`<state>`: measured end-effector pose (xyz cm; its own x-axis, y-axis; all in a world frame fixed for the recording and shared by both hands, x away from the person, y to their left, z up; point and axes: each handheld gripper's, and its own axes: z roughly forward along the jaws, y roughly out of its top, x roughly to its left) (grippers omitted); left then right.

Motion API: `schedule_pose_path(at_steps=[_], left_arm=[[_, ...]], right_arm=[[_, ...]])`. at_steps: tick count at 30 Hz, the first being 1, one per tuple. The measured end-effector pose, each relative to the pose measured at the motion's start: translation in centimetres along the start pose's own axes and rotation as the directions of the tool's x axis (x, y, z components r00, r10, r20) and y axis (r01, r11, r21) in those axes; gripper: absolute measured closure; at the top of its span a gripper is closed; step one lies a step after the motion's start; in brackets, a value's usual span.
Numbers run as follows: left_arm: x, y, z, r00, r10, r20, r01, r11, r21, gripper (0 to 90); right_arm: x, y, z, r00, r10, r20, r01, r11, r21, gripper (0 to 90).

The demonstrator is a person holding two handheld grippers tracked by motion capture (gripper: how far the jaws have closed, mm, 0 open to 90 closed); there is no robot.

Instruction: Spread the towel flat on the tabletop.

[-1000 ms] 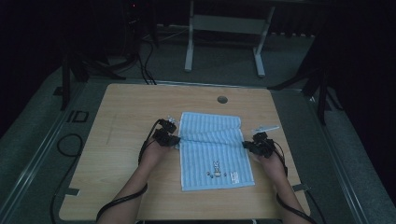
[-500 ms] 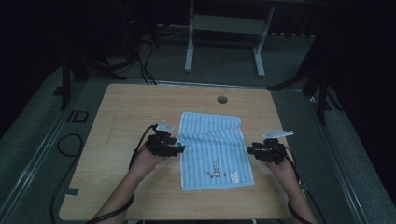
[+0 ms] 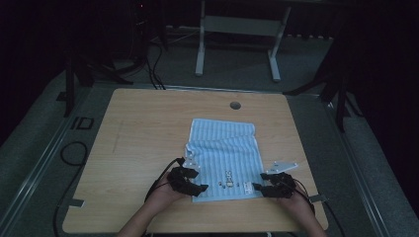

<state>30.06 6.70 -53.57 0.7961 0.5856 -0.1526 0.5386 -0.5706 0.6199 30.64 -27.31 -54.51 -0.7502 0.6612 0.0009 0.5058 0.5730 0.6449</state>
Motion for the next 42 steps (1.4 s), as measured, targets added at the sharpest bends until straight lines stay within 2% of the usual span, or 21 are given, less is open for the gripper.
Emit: schedule_pose_path(at_steps=[2, 4, 5, 7, 9, 10, 12, 13, 16, 21, 24, 26, 27, 28, 30, 32, 33, 34, 36, 38, 42], left_arm=[[-0.1, -0.2, 0.8, 0.9998, 0.016, -0.012, -0.016, 0.9995, 0.028, 36.0], [-0.3, -0.2, 1.0, 0.9983, 0.037, -0.045, -0.036, 0.9993, 0.014, 38.4], [-0.3, -0.1, 1.0, 0.9968, 0.042, -0.069, -0.041, 0.9990, 0.017, 42.5], [-0.3, 0.0, 0.9, 0.9929, 0.040, -0.112, -0.038, 0.9990, 0.023, 58.3], [0.0, 0.1, 0.9, 0.9942, 0.021, -0.106, -0.019, 0.9996, 0.019, 76.6], [0.1, 0.1, 0.9, 0.9951, 0.008, -0.098, -0.006, 0.9998, 0.019, 83.4], [-0.2, 0.3, 0.7, 0.9937, 0.025, -0.110, -0.023, 0.9995, 0.021, 86.5], [-0.2, 0.3, 0.4, 0.9946, 0.014, -0.103, -0.014, 0.9999, 0.002, 87.1], [-0.6, 0.5, -1.1, 0.9963, -0.001, -0.086, -0.003, 0.9990, -0.044, 87.4], [-1.9, 0.4, -4.6, 0.9969, 0.020, -0.076, -0.028, 0.9939, -0.107, 87.4], [-3.1, 0.0, -6.4, 0.9973, 0.047, -0.057, -0.053, 0.9927, -0.108, 87.3], [-3.3, -0.2, -6.7, 0.9974, 0.055, -0.046, -0.059, 0.9933, -0.099, 87.2], [-4.2, -0.8, -7.6, 0.9971, 0.065, -0.039, -0.069, 0.9928, -0.098, 87.2], [-4.5, -1.2, -8.0, 0.9976, 0.068, -0.015, -0.069, 0.9934, -0.091, 87.1], [-5.3, -2.1, -8.7, 0.9978, 0.066, 0.003, -0.066, 0.9933, -0.095, 87.0], [-6.4, -3.1, -9.1, 0.9965, 0.072, 0.042, -0.068, 0.9936, -0.090, 86.8], [-6.7, -3.4, -9.1, 0.9958, 0.074, 0.055, -0.069, 0.9941, -0.084, 86.8], [-7.3, -3.8, -9.0, 0.9922, 0.085, 0.091, -0.079, 0.9947, -0.065, 86.1], [-8.0, -4.4, -8.8, 0.9898, 0.096, 0.105, -0.092, 0.9946, -0.048, 79.7], [-8.1, -4.5, -8.8, 0.9867, 0.110, 0.120, -0.106, 0.9936, -0.039, 62.2], [-6.6, -3.9, -8.3, 0.9905, 0.090, 0.104, -0.086, 0.9955, -0.040, 53.0]], right_arm=[[0.1, 0.0, 0.0, 0.9999, -0.011, 0.010, 0.011, 1.000, 0.001, 46.0], [0.3, -0.1, 0.0, 0.9998, -0.008, 0.017, 0.008, 1.000, -0.012, 52.9], [0.5, -0.2, 0.0, 0.9998, -0.010, 0.018, 0.010, 1.000, -0.017, 57.5], [0.7, -0.1, 0.0, 0.9997, -0.021, 0.015, 0.021, 1.000, -0.020, 71.7], [0.8, 0.0, 0.0, 0.9995, -0.014, 0.028, 0.014, 1.000, -0.016, 83.0], [0.8, 0.1, 0.0, 0.9998, -0.009, 0.019, 0.009, 1.000, -0.009, 84.5], [0.8, 0.3, 0.0, 0.9997, -0.013, 0.022, 0.013, 1.000, -0.003, 85.8], [0.9, 0.3, -0.2, 0.9995, -0.019, 0.026, 0.019, 1.000, -0.008, 85.9], [1.1, 0.5, -1.2, 1.0000, -0.008, 0.003, 0.008, 0.999, -0.039, 85.9], [2.7, 1.0, -4.5, 0.9993, -0.036, -0.008, 0.035, 0.994, -0.104, 85.8], [4.1, 1.0, -6.3, 0.9982, -0.057, -0.016, 0.054, 0.990, -0.128, 85.6], [4.8, 0.9, -7.0, 0.9976, -0.064, -0.025, 0.061, 0.989, -0.136, 85.5], [5.3, 0.8, -7.5, 0.9969, -0.074, -0.025, 0.070, 0.987, -0.142, 85.3], [6.3, 0.5, -8.5, 0.9959, -0.081, -0.040, 0.074, 0.986, -0.152, 85.1], [7.5, -0.1, -9.5, 0.9944, -0.090, -0.055, 0.080, 0.983, -0.167, 85.0], [8.5, -0.8, -10.1, 0.9933, -0.091, -0.072, 0.078, 0.984, -0.162, 84.3], [8.9, -1.3, -10.3, 0.9934, -0.085, -0.077, 0.071, 0.984, -0.163, 84.1], [9.1, -1.6, -10.4, 0.9931, -0.081, -0.085, 0.066, 0.985, -0.159, 82.8], [9.8, -2.7, -10.6, 0.9932, -0.063, -0.098, 0.049, 0.990, -0.134, 73.1], [10.0, -3.2, -10.8, 0.9930, -0.057, -0.104, 0.044, 0.991, -0.125, 64.8], [9.3, -2.6, -11.1, 0.9960, -0.063, -0.064, 0.053, 0.987, -0.153, 56.8]])
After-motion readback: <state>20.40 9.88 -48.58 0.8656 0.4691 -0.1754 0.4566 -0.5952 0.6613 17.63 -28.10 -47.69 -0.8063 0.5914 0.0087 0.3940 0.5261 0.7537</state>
